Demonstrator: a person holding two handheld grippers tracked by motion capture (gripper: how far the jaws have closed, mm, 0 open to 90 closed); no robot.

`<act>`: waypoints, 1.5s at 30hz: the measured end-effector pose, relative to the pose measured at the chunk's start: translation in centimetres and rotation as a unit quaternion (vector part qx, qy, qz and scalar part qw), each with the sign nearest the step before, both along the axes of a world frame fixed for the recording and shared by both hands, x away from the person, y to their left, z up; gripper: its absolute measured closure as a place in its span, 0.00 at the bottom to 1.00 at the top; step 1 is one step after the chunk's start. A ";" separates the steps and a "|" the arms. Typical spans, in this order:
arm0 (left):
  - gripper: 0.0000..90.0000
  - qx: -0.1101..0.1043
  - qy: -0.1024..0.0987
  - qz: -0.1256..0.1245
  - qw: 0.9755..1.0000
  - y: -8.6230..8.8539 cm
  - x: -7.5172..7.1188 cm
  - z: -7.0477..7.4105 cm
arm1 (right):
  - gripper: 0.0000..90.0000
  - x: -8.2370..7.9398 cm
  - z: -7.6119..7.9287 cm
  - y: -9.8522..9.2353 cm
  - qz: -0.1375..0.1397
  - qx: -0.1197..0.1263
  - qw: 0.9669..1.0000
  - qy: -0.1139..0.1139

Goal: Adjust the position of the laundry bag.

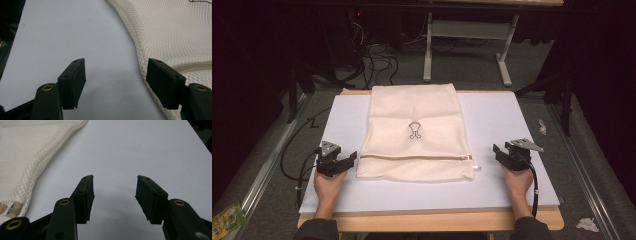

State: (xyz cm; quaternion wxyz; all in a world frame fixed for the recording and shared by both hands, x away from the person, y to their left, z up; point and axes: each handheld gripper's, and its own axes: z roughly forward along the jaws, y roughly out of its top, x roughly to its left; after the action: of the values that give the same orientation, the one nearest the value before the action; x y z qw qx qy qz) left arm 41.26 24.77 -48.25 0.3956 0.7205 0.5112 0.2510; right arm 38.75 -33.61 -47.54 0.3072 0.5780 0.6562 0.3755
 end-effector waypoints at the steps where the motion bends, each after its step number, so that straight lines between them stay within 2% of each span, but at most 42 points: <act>1: 0.36 -0.002 0.000 0.000 1.000 0.0 0.0 0.0 | 0.54 -0.1 0.0 0.0 0.002 0.006 1.000 0.001; 8: 0.36 -0.016 0.004 -0.007 1.000 -0.3 0.0 0.3 | 0.55 0.0 0.1 0.3 0.014 0.010 1.000 0.016; 10: 0.36 -0.015 0.005 -0.009 1.000 -0.4 0.0 0.4 | 0.55 0.1 0.2 0.3 0.015 0.021 0.999 0.021; 13: 0.36 -0.024 0.008 -0.010 1.000 -0.6 -0.1 0.5 | 0.55 0.1 0.4 0.5 0.024 0.025 0.999 0.030; 22: 0.36 -0.022 0.023 -0.027 0.999 -1.2 0.0 0.5 | 0.58 0.3 0.8 1.6 0.057 0.045 0.996 0.050; 24: 0.36 -0.026 0.024 -0.032 0.999 -1.3 0.0 0.7 | 0.59 0.5 0.7 2.0 0.061 0.043 0.996 0.053; 33: 0.33 -0.026 0.037 -0.041 0.998 -2.1 0.2 1.3 | 0.60 1.0 0.8 3.3 0.091 0.054 0.992 0.073; 34: 0.33 -0.030 0.040 -0.041 0.998 -2.2 0.3 1.3 | 0.60 1.2 0.8 3.8 0.101 0.056 0.990 0.078; 36: 0.33 -0.030 0.045 -0.040 0.998 -2.5 0.4 1.3 | 0.60 1.3 0.9 4.1 0.107 0.055 0.990 0.079; 37: 0.33 -0.030 0.049 -0.040 0.998 -2.6 0.5 1.3 | 0.60 1.5 0.9 4.7 0.117 0.058 0.988 0.083; 39: 0.33 -0.030 0.055 -0.039 0.997 -2.8 0.7 1.2 | 0.60 1.6 1.0 4.9 0.120 0.059 0.987 0.085; 40: 0.32 -0.029 0.059 -0.038 0.997 -2.9 0.8 1.2 | 0.60 1.9 1.0 5.6 0.128 0.060 0.985 0.094; 45: 0.30 -0.036 0.073 -0.034 0.996 -3.4 1.4 1.1 | 0.59 2.4 1.3 6.7 0.140 0.057 0.983 0.101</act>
State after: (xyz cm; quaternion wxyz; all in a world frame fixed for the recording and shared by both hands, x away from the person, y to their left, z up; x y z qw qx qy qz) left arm 42.66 21.35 -47.13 0.3916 0.7390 0.5225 0.1658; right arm 41.12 -26.92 -46.25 0.1501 0.5321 0.7359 0.3909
